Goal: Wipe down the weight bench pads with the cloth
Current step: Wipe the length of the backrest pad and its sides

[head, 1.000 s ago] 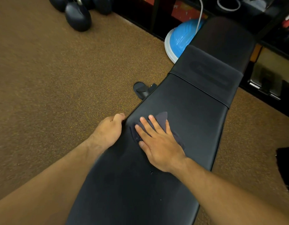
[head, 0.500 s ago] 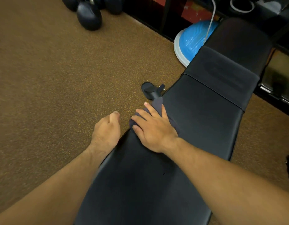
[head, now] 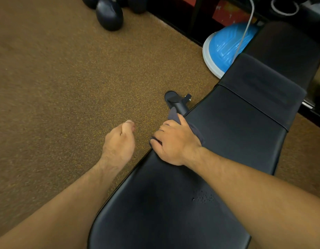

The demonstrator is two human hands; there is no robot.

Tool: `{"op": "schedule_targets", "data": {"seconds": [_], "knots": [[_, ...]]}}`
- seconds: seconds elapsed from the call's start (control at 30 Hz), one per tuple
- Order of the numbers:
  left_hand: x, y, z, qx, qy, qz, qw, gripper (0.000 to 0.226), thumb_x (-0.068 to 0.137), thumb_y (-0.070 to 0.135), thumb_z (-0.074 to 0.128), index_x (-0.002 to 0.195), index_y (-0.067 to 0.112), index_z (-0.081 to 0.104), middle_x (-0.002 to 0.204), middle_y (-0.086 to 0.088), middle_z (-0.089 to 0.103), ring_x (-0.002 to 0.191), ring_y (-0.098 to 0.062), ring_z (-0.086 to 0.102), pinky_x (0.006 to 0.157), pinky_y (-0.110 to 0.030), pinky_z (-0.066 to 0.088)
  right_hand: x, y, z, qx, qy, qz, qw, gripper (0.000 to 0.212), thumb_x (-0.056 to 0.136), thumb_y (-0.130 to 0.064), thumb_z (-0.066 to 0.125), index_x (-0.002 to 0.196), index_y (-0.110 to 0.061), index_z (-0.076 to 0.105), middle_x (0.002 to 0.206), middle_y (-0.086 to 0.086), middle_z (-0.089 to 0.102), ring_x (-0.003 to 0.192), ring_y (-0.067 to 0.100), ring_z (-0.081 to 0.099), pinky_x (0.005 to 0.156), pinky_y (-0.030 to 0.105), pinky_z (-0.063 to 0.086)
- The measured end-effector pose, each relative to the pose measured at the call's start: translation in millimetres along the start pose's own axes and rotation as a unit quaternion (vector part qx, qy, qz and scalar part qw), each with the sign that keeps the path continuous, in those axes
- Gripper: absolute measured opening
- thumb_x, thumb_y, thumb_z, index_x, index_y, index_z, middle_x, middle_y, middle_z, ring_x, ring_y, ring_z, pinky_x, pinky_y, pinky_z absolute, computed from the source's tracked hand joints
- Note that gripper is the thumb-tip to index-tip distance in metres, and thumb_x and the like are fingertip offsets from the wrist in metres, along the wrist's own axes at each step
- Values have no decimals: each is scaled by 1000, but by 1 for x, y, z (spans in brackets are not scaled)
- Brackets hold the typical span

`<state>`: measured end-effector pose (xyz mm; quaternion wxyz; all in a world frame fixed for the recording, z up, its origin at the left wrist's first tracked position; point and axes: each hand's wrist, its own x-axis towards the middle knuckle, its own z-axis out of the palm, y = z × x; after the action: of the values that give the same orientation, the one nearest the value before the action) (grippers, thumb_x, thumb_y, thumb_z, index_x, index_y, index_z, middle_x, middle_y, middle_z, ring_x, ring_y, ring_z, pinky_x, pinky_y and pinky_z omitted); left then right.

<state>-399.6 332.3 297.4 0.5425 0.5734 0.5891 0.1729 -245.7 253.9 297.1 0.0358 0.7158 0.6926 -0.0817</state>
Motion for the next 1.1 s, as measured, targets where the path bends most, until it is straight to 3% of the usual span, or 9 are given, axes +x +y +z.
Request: {"op": "schedule_targets", "data": {"seconds": [0.07, 0.17, 0.3, 0.47, 0.57, 0.63, 0.77, 0.97, 1.1], "knots": [[1, 2, -3, 12, -8, 3, 1000, 46, 79, 53, 29, 86, 26, 66, 96, 2, 69, 99, -20, 63, 99, -45, 46, 15, -4, -13, -21, -76, -17, 997, 48, 96, -47, 25, 80, -26, 65, 89, 0, 67, 98, 25, 57, 100, 50, 28], [3, 7, -10, 6, -5, -4, 1000, 54, 79, 55, 28, 97, 23, 68, 99, 3, 69, 100, -19, 62, 99, -46, 45, 43, -8, -26, -36, -195, -13, 980, 46, 94, -45, 32, 100, -17, 67, 108, 11, 67, 101, 33, 61, 80, 42, 40], [3, 13, -15, -1, -3, -9, 1000, 60, 72, 62, 27, 96, 25, 68, 102, 4, 69, 102, -19, 62, 99, -47, 45, 69, -20, -25, -60, -340, 24, 938, 46, 92, -37, 38, 123, -12, 60, 133, 12, 57, 119, 33, 55, 87, 40, 42], [1, 9, -12, 8, -13, -31, 999, 61, 73, 57, 30, 99, 18, 69, 105, -3, 70, 105, -25, 62, 100, -47, 44, 45, -21, -27, -38, -182, -18, 982, 39, 94, -44, 33, 92, -20, 65, 104, 9, 68, 95, 32, 61, 76, 41, 39], [-7, 10, -1, 2, -24, -40, 999, 62, 73, 57, 31, 103, 19, 71, 110, -4, 70, 108, -24, 61, 102, -45, 44, 13, -19, -10, 3, -18, -31, 999, 39, 95, -43, 35, 80, -23, 65, 87, 1, 68, 89, 28, 59, 83, 45, 34], [-10, 11, 6, 5, -29, -40, 999, 58, 67, 61, 30, 88, 23, 69, 105, -5, 71, 104, -26, 62, 100, -46, 45, -9, -13, 4, 37, 60, -31, 997, 36, 96, -44, 40, 87, -24, 68, 91, -5, 67, 99, 24, 58, 94, 47, 32], [-15, 13, 13, 8, -34, -44, 998, 69, 61, 65, 28, 93, 21, 71, 108, -6, 70, 105, -28, 62, 102, -45, 43, -20, 1, 3, 64, 17, -44, 997, 45, 97, -51, 33, 120, -29, 65, 129, -8, 59, 137, 23, 37, 111, 55, 15], [-25, 18, 24, 31, -36, -44, 998, 60, 73, 54, 33, 105, 19, 71, 114, -6, 68, 108, -27, 61, 101, -45, 43, 4, 1, -3, 24, 4, 47, 999, 49, 99, -51, 28, 104, -24, 68, 116, -2, 65, 132, 20, 39, 116, 55, 6], [-36, 23, 29, 71, -39, -9, 997, 40, 93, 38, 36, 101, 18, 70, 120, -6, 67, 111, -25, 57, 99, -32, 40, -28, 4, 3, 99, 37, 56, 993, 46, 101, -50, 32, 136, -28, 53, 150, -7, 42, 146, 17, 16, 116, 49, -1]]}}
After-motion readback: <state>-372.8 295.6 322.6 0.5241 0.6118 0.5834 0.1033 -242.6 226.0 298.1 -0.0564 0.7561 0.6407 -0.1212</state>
